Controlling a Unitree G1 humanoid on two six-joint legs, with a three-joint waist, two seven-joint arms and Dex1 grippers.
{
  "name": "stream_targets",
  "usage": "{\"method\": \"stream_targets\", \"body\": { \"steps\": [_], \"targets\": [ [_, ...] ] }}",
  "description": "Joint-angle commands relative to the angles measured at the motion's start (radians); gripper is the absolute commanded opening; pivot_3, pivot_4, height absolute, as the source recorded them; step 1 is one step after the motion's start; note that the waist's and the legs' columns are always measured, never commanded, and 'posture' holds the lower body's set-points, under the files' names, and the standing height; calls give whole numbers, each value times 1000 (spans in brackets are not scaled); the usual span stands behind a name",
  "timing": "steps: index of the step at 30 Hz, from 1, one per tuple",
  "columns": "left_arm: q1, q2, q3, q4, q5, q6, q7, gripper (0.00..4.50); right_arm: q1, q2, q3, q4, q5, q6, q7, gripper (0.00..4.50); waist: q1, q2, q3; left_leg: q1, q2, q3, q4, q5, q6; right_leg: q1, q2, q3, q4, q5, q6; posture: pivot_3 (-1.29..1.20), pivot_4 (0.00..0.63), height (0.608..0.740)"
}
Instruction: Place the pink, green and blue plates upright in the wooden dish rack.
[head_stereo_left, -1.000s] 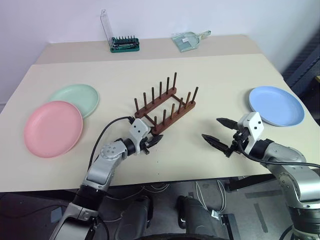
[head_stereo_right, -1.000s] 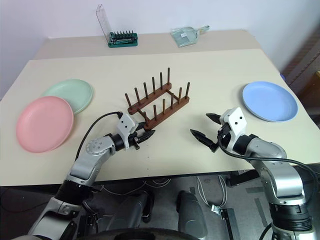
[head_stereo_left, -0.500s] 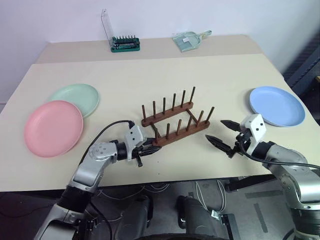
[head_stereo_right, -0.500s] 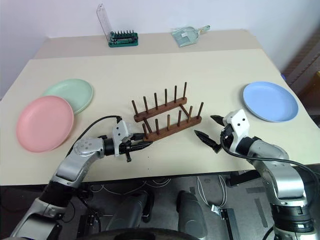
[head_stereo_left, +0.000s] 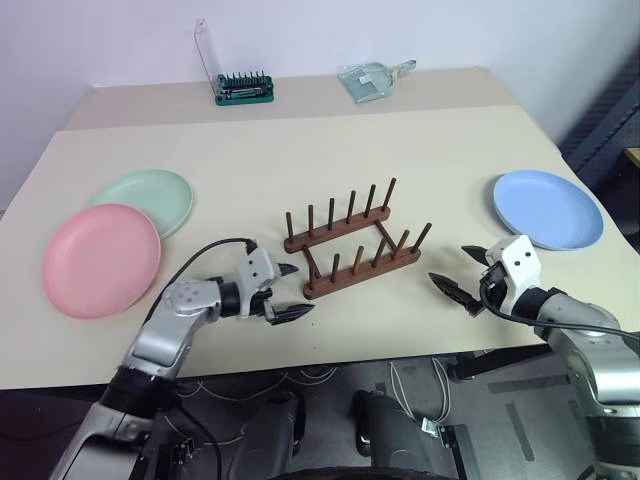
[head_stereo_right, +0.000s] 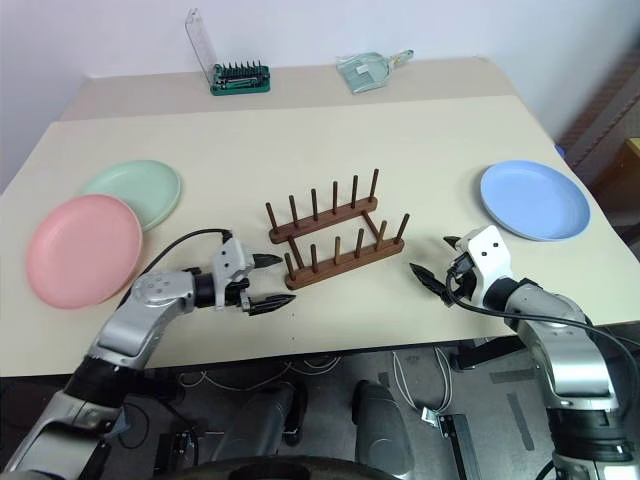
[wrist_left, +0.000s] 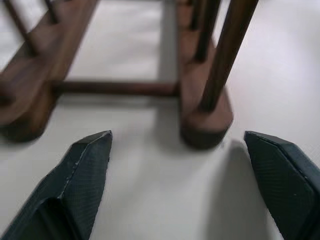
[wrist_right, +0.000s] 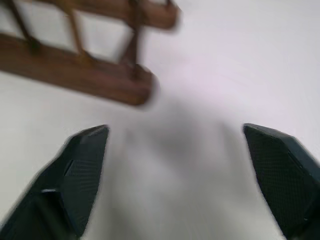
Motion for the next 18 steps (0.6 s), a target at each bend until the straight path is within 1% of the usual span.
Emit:
{"method": "stream_targets", "body": {
  "steps": [1,2,3,4,6,10,13,16,18],
  "targets": [
    [96,57,55,-119,-63,96,-10,2579,-48,-3,17,43,-40,-51,-8,2627,-2,0,0,0,0,0,0,0,0,0,0,0,0,0,0,0,150,740],
    [113,64,58,-148,-82,117,-13,2036,-61,-1,27,55,-49,-57,-10,2099,-3,0,0,0,0,0,0,0,0,0,0,0,0,0,0,0,150,740],
    [129,71,56,-178,-95,131,-18,1611,-69,1,36,60,-57,-61,-10,1643,-2,0,0,0,0,0,0,0,0,0,0,0,0,0,0,0,150,740],
    [139,75,52,-204,-105,150,-17,1033,-75,2,44,62,-61,-63,-4,1053,0,0,0,0,0,0,0,0,0,0,0,0,0,0,0,0,150,740],
    [149,78,37,-245,-114,186,-8,15,-81,5,58,45,-55,-60,11,35,7,0,0,0,0,0,0,-1,-2,0,0,0,0,0,0,0,150,740],
    [139,57,-6,-290,-124,245,11,15,-76,-3,88,-30,-1,14,72,35,8,0,0,-1,0,0,1,-1,-1,1,-1,0,0,-1,0,0,150,740],
    [124,36,-43,-284,-115,253,16,15,-90,2,112,-49,-11,41,70,35,7,0,0,-1,0,0,0,-1,-1,0,-1,0,0,-1,1,0,150,740],
    [94,-8,-74,-237,-98,243,39,15,-115,8,150,-39,-39,59,55,35,7,0,0,-1,0,0,1,-1,-2,0,-1,0,0,-1,1,0,150,740],
    [67,-43,-80,-185,-66,220,83,15,-129,14,173,-24,-58,54,49,35,7,0,0,0,0,0,1,-1,-2,1,-1,0,0,-1,1,0,150,740]
  ]
}}
